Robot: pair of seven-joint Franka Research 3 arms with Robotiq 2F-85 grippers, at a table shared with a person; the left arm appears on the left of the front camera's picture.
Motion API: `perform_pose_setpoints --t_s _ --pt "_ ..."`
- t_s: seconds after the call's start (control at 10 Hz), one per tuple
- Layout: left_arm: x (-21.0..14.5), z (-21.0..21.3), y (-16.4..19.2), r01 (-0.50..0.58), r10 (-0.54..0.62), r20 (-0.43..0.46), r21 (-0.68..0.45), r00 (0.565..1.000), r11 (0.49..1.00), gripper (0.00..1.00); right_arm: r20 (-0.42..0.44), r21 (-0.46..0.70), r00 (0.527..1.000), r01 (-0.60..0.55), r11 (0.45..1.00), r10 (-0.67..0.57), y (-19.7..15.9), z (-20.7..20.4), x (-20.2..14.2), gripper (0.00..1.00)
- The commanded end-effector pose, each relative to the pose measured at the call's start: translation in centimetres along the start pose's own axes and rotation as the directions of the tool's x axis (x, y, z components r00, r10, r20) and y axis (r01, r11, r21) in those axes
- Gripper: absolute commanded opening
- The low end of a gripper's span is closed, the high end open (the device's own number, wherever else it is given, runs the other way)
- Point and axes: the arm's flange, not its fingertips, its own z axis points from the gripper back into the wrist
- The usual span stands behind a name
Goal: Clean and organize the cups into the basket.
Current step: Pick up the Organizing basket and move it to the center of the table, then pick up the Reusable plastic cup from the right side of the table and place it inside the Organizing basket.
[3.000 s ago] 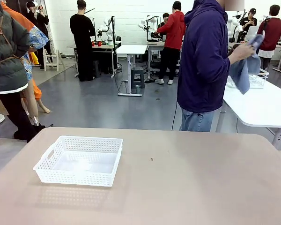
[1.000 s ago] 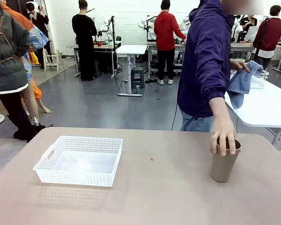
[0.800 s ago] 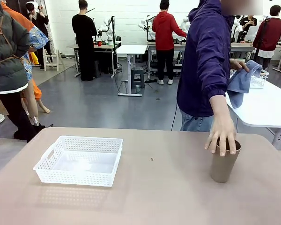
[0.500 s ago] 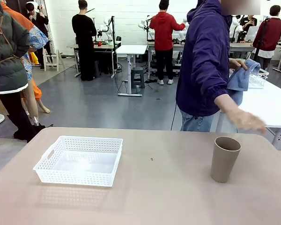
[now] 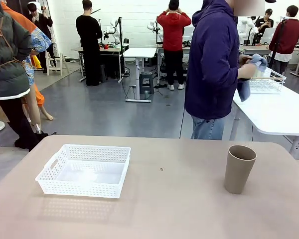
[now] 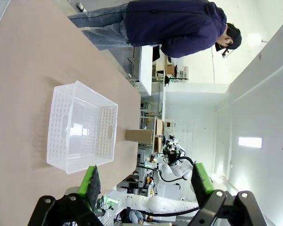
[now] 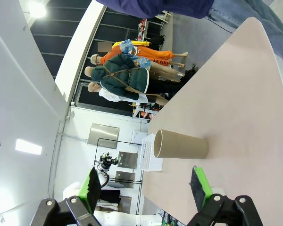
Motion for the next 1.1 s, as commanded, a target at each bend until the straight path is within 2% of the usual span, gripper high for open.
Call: perform_pose_setpoints --t_s 0.0,0.1,0.2,0.3,0.4,0.5,0.6,0.7,0.8,0.9,1.0 --pt "0.0 0.0 0.0 0.0 0.0 0.0 0.0 1.0 1.0 1.0 0.0 0.0 1.0 0.0 1.0 0.0 0.0 0.0 0.0 1.0" --pt "-0.5 -1.7 -3.5 0.178 -0.166 -0.101 0.118 0.981 0.977 1.0 -0.044 -0.138 0.974 -0.228 0.964 0.224 3.1 -1.7 -1.5 1.0" --pt "-1.2 -4.5 -7.5 0.335 -0.287 -0.242 0.192 0.927 0.922 1.0 -0.177 -0.201 0.908 -0.412 0.889 0.38 6.5 -4.7 -3.2 1.0" --pt "-2.1 -8.7 -11.0 0.482 -0.324 -0.439 0.319 0.838 0.816 1.0 -0.319 -0.179 0.818 -0.549 0.817 0.479 9.5 -8.9 -5.1 1.0" --pt "-3.1 -12.6 -12.8 0.576 -0.251 -0.635 0.376 0.731 0.726 1.0 -0.421 -0.168 0.72 -0.659 0.733 0.551 10.9 -12.3 -6.0 1.0" --pt "-3.7 -16.7 -13.5 0.644 -0.131 -0.759 0.433 0.638 0.631 1.0 -0.518 -0.12 0.592 -0.765 0.633 0.618 11.2 -15.6 -6.8 1.0" --pt "-4.3 -20.6 -13.3 0.69 0.047 -0.843 0.468 0.535 0.552 1.0 -0.566 -0.061 0.483 -0.832 0.551 0.668 10.7 -18.7 -7.5 1.0" --pt "-4.4 -24.3 -12.3 0.715 0.231 -0.862 0.504 0.451 0.484 1.0 -0.624 0.027 0.342 -0.889 0.456 0.703 9.6 -21.9 -8.6 1.0" --pt "-4.2 -27.1 -11.3 0.722 0.344 -0.852 0.519 0.395 0.458 1.0 -0.684 0.127 0.226 -0.9 0.418 0.694 8.5 -24.2 -9.7 1.0" --pt "-4.0 -29.3 -10.4 0.721 0.437 -0.834 0.527 0.338 0.449 1.0 -0.722 0.194 0.152 -0.892 0.408 0.675 7.5 -25.9 -10.5 1.0" --pt "-3.7 -30.9 -9.8 0.726 0.505 -0.797 0.557 0.331 0.404 1.0 -0.747 0.248 0.091 -0.881 0.403 0.659 6.8 -26.9 -11.0 1.0"
